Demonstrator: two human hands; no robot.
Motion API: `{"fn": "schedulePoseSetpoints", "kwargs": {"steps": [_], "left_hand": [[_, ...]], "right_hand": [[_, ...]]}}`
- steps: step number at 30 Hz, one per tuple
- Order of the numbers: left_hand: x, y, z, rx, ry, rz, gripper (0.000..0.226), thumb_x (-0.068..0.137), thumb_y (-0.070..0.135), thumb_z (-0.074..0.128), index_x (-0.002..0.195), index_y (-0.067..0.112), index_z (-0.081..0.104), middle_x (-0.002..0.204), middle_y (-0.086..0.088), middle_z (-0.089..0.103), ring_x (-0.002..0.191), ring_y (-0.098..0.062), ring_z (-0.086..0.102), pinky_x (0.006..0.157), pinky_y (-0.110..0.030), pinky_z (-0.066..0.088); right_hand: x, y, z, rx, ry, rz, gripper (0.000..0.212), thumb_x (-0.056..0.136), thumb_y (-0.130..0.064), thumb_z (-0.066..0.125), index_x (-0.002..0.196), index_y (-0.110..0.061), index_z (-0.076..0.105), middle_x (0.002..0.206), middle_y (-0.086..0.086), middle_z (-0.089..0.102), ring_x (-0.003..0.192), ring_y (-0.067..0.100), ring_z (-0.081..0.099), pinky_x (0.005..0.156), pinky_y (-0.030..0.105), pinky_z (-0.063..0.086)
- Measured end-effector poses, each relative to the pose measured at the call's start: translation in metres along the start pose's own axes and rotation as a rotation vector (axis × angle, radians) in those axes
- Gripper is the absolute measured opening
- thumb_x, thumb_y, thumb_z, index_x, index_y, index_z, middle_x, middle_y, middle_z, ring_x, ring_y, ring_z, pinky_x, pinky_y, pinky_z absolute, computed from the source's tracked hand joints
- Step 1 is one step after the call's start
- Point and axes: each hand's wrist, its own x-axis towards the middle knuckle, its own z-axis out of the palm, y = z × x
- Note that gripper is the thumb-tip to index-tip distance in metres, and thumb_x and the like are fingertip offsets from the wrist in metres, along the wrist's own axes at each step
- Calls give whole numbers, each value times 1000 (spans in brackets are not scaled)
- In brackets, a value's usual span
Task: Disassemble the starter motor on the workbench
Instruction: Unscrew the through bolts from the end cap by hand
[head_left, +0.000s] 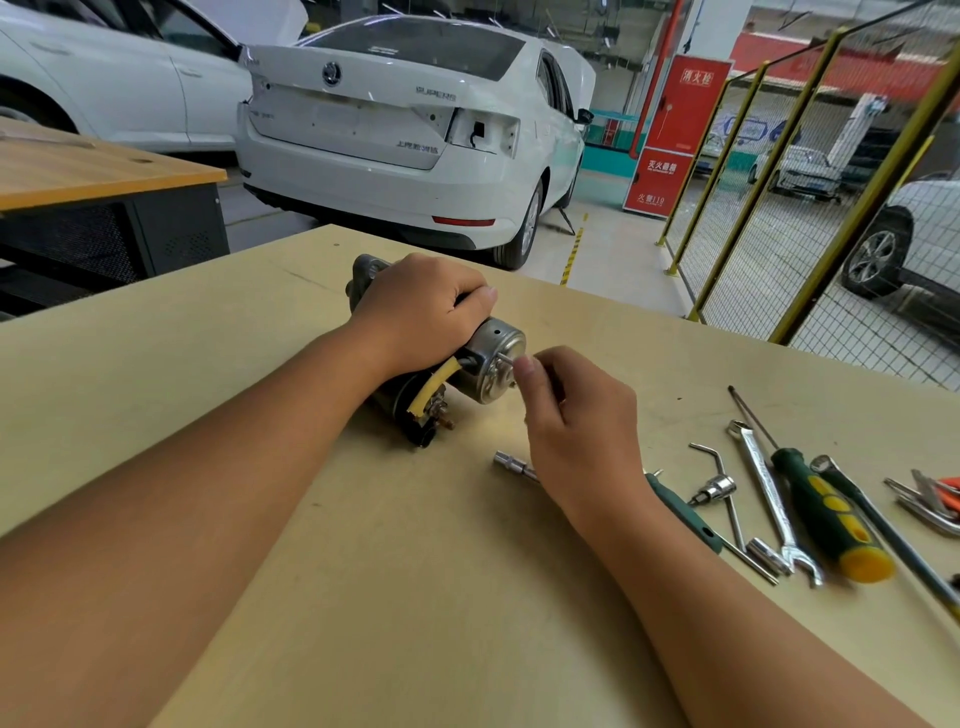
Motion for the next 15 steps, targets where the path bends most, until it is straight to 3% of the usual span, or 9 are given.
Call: {"fn": "schedulePoseSetpoints", "kwargs": {"steps": [1, 3, 6, 8, 9, 11, 12, 13, 15], "left_hand": [[0, 0, 0, 1, -2, -2, 39, 100, 40, 47, 69, 21, 61, 62, 7, 56, 65, -9, 52, 59, -29, 29], [0, 1, 0, 6, -2, -5, 39, 101, 39, 48, 67, 24, 58, 62, 8, 55, 65, -7, 52, 58, -28, 27], [-1, 1, -1, 7, -7, -11, 39, 102, 38, 49, 68, 22, 58, 62, 7, 55, 64, -9, 52, 58, -28, 28], [-1, 2, -2, 8, -10, -15, 39, 102, 37, 49, 67, 22, 58, 62, 6, 55, 64, -11, 52, 58, -29, 29], [-1, 3, -2, 7, -12, -16, 39, 103, 36, 50, 67, 22, 58, 62, 6, 55, 64, -11, 51, 58, -28, 29], [-1, 4, -2, 7, -12, -16, 40, 103, 35, 51, 66, 23, 56, 62, 6, 55, 63, -10, 51, 58, -28, 29], [-1, 4, -2, 10, -11, -16, 40, 104, 34, 51, 66, 23, 56, 62, 7, 55, 63, -10, 51, 58, -28, 29], [-1, 4, -2, 12, -11, -15, 39, 104, 34, 51, 66, 24, 56, 63, 7, 56, 63, -9, 51, 58, -27, 29], [-1, 4, -2, 13, -12, -16, 39, 104, 34, 51, 67, 23, 57, 63, 6, 56, 64, -10, 52, 58, -27, 29]], "right_hand": [[0, 0, -1, -6, 1, -4, 11, 95, -31, 66, 89, -32, 57, 61, -12, 58, 65, 7, 57, 54, 20, 42], [-2, -2, -2, -35, -18, -14, 26, 86, -28, 75, 98, -37, 55, 67, -18, 62, 65, 3, 59, 50, 12, 37], [-4, -6, 0, -11, -40, 21, 21, 89, -54, 65, 91, -34, 60, 66, -18, 63, 57, 5, 58, 50, 26, 40], [-2, -3, 0, 17, -17, 38, 36, 97, -54, 53, 78, -25, 60, 61, -6, 61, 56, 12, 57, 52, 38, 45], [-2, -2, 0, 20, -4, 34, 33, 99, -48, 55, 78, -24, 60, 62, -3, 61, 58, 14, 57, 54, 42, 48], [0, 2, -2, 14, -10, 21, 13, 93, -31, 68, 89, -33, 57, 68, -7, 63, 61, 11, 58, 53, 33, 46], [-1, 0, -3, 7, -12, 13, 26, 87, -26, 74, 96, -39, 54, 70, -12, 63, 62, 8, 59, 52, 23, 42], [-3, 0, -3, 6, -27, 6, 34, 83, -27, 77, 100, -42, 52, 71, -16, 63, 62, 6, 59, 51, 16, 38], [-4, -2, -1, 14, -35, 18, 26, 83, -44, 76, 99, -41, 55, 66, -19, 63, 59, 3, 59, 49, 13, 38]]}}
